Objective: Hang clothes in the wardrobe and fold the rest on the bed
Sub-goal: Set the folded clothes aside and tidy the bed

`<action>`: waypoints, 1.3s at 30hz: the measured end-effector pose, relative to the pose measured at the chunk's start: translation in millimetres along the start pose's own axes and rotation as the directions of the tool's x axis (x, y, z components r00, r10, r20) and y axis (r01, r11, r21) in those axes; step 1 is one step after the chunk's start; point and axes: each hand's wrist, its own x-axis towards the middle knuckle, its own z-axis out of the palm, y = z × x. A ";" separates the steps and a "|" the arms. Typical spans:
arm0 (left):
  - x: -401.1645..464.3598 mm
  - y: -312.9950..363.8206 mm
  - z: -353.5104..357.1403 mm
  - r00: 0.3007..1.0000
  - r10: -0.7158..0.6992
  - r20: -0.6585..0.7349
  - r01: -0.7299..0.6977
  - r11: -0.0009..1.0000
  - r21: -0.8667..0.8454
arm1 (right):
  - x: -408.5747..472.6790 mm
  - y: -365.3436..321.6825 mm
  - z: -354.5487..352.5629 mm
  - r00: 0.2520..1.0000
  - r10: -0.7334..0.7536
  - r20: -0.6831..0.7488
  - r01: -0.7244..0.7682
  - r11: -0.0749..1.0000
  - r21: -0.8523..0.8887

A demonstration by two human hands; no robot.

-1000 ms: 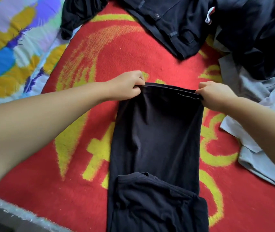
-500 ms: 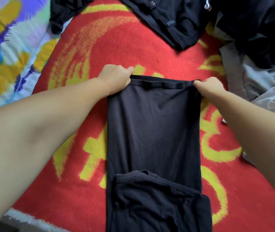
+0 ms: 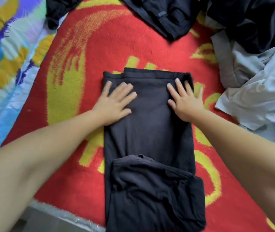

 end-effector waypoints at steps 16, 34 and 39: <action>-241.7 174.7 55.2 0.923 0.264 0.281 -0.218 0.958 -0.186 | -297.3 -39.4 101.3 0.800 -0.549 0.244 0.586 0.801 -0.120; -172.7 90.5 -49.7 0.863 0.015 0.505 0.426 0.515 -0.744 | -196.7 -9.9 -24.9 0.902 -0.319 0.292 0.237 0.929 0.284; -101.0 53.2 -41.1 0.835 -0.490 0.252 0.478 0.417 -0.774 | -125.7 -4.4 -28.2 0.998 -0.063 0.016 0.050 0.898 0.437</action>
